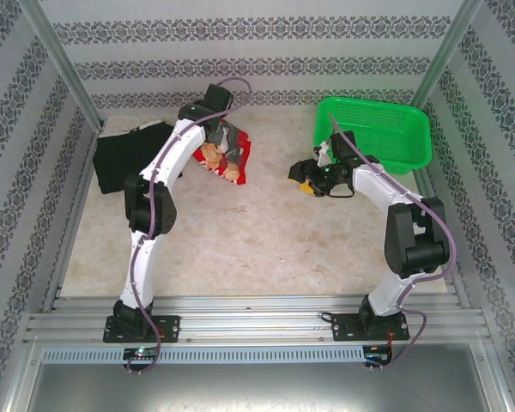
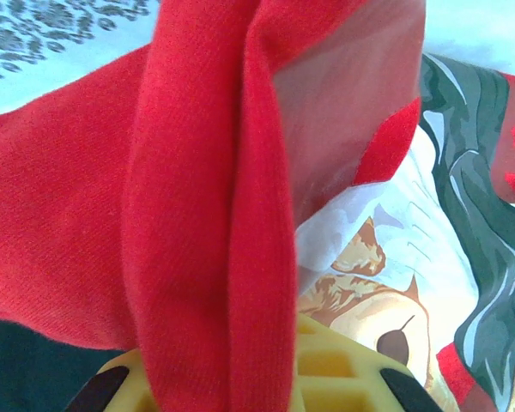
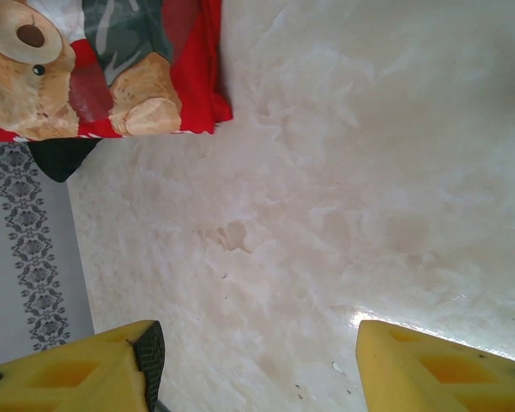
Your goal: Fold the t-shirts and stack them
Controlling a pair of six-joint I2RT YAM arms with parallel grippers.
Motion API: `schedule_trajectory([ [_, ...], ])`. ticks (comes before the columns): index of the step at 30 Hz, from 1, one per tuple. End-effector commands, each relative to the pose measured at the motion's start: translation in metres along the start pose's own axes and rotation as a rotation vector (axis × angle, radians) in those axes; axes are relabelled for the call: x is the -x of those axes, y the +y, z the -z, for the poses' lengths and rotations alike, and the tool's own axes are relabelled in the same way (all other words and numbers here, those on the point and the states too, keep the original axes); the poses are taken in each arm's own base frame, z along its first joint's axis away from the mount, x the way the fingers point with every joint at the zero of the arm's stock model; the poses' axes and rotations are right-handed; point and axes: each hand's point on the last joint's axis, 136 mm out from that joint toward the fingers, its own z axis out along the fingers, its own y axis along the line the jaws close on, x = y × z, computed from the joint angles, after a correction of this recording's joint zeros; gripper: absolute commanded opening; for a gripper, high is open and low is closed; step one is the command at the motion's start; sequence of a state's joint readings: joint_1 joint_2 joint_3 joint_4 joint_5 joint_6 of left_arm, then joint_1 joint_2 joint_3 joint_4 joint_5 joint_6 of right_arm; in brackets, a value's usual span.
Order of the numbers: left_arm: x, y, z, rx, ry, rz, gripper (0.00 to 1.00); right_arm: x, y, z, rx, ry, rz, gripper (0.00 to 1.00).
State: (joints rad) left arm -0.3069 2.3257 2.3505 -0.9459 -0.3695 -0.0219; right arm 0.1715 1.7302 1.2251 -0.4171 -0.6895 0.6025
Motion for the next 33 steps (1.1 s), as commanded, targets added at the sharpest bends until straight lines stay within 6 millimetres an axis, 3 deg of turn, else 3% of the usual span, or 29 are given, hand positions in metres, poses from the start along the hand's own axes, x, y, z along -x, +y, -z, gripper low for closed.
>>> schedule_trajectory([
  [1, 0.010, 0.053, 0.009, 0.100, -0.022, -0.028, 0.03, -0.002, -0.003, 0.005, -0.003, -0.009, -0.009, 0.62],
  [15, -0.015, 0.153, -0.003, 0.189, 0.019, 0.039, 0.03, -0.008, -0.012, 0.004, -0.018, -0.010, -0.032, 0.61],
  [22, -0.021, 0.184, 0.001, 0.207, 0.010, 0.088, 0.03, -0.007, -0.009, -0.003, -0.014, -0.007, -0.039, 0.61],
  [33, -0.046, 0.223, 0.009, 0.200, 0.003, 0.203, 0.02, -0.003, 0.001, -0.016, -0.017, 0.006, -0.025, 0.61],
])
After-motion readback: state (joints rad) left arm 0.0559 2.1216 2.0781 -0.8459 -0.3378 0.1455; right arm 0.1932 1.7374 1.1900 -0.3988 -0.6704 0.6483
